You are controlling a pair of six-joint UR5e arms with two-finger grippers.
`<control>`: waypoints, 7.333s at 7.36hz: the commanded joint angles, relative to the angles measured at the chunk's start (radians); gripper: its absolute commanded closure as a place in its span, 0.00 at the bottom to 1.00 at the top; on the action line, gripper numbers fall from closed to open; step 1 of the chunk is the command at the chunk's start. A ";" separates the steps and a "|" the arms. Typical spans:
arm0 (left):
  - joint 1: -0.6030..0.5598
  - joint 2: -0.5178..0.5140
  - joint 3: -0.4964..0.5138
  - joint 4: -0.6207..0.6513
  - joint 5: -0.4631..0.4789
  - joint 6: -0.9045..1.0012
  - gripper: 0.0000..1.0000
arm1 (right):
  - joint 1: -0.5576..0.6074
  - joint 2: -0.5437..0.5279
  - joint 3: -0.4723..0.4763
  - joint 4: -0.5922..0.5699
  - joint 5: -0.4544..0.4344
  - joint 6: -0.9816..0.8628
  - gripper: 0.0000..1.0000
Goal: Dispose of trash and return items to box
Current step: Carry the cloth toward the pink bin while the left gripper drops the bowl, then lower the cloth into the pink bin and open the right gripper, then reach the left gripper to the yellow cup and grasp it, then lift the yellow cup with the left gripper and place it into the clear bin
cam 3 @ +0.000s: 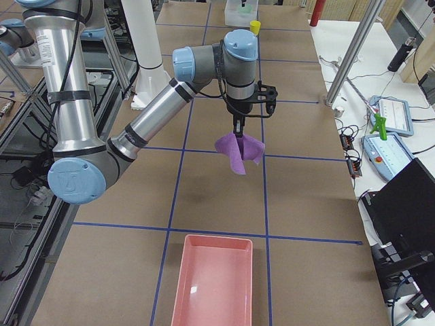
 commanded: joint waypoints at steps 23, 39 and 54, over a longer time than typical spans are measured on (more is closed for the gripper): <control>0.207 -0.143 -0.197 -0.016 0.050 -0.445 0.06 | 0.227 -0.159 -0.523 0.430 -0.142 -0.486 0.00; 0.155 -0.066 -0.312 -0.045 -0.097 -0.519 1.00 | 0.155 -0.222 -0.324 0.351 0.009 -0.377 0.00; -0.206 -0.051 0.149 0.023 0.111 0.280 1.00 | 0.137 -0.228 -0.329 0.354 -0.001 -0.372 0.00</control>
